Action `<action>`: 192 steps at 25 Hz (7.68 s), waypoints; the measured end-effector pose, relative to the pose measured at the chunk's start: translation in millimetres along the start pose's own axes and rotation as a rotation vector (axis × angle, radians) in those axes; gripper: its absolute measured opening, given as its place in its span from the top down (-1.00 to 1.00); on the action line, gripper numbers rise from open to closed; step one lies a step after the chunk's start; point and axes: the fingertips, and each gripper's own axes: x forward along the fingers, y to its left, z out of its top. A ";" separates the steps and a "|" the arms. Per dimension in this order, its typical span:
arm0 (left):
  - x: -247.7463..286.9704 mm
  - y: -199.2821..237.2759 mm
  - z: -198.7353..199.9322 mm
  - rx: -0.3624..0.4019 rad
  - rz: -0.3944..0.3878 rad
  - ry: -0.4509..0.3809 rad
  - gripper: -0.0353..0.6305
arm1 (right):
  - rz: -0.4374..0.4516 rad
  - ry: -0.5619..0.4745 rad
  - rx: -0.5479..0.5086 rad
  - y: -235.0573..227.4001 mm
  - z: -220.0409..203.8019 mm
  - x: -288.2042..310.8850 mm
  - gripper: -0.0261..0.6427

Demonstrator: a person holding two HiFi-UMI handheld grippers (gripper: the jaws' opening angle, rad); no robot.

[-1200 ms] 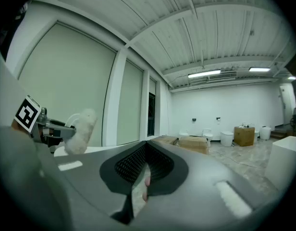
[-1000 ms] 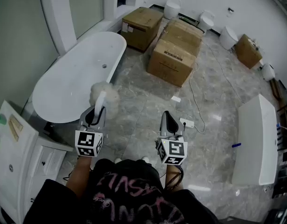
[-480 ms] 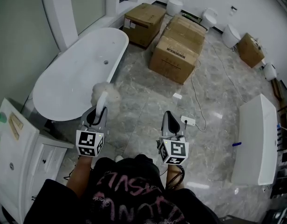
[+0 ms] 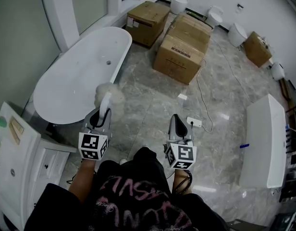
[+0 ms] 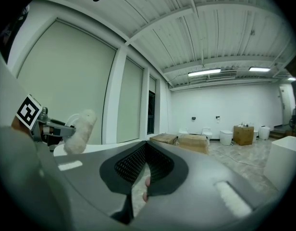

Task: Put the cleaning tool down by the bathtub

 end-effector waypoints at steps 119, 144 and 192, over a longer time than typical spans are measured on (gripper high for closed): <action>385.4 18.8 -14.6 0.039 -0.087 0.287 0.64 | 0.179 0.152 0.052 -159.2 -50.4 372.0 0.85; 425.6 41.5 -56.8 -0.033 -0.099 0.356 0.64 | 0.130 0.229 0.081 -144.1 -78.5 403.9 0.85; 486.9 62.0 -183.6 -0.105 -0.132 0.531 0.64 | 0.055 0.391 0.167 -139.7 -199.5 444.9 0.85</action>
